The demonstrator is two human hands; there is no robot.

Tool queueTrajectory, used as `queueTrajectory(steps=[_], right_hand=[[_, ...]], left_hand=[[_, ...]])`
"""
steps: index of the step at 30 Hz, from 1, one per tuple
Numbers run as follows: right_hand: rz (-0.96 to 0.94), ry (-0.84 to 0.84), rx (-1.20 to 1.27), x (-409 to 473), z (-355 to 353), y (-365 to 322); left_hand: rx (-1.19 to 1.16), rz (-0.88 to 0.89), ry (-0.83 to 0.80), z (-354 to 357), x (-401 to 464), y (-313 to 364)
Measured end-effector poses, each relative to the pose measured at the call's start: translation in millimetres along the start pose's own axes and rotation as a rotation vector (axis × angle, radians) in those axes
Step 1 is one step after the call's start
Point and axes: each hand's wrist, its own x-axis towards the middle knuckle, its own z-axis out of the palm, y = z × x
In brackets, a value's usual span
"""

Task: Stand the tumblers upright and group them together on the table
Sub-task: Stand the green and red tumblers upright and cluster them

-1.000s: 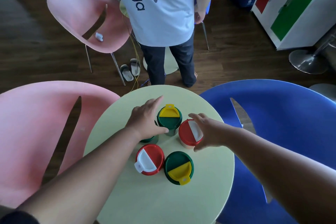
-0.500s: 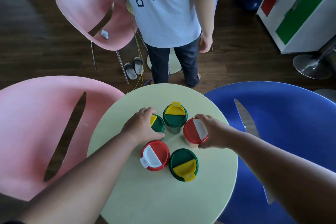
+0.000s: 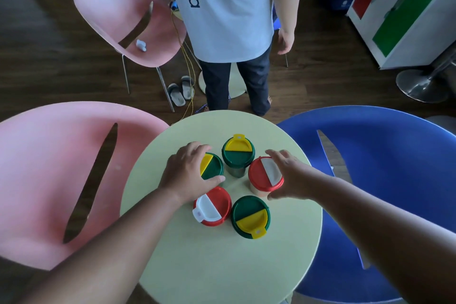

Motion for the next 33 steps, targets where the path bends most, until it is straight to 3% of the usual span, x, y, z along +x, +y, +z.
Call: queueTrajectory(steps=[3, 6, 11, 13, 33], right_hand=[[-0.086, 0.224, -0.011, -24.6, 6.4, -12.1], [-0.099, 0.363, -0.013, -50.5, 28.2, -25.1], [0.115, 0.085, 0.189, -72.0, 58.8, -38.5], [0.125, 0.053, 0.210, -72.5, 68.2, -44.3], [0.094, 0.165, 0.266, -67.0, 85.4, -38.6]], left_hand=[[-0.078, 0.090, 0.233, -0.7, -30.5, 4.8], [-0.213, 0.055, 0.258, 11.7, -64.6, 6.5], [-0.316, -0.025, 0.124, 34.6, -96.3, 12.5], [-0.339, -0.027, 0.112, 39.8, -99.2, 15.0], [-0.310, -0.174, 0.223, 51.2, -100.3, 36.7]])
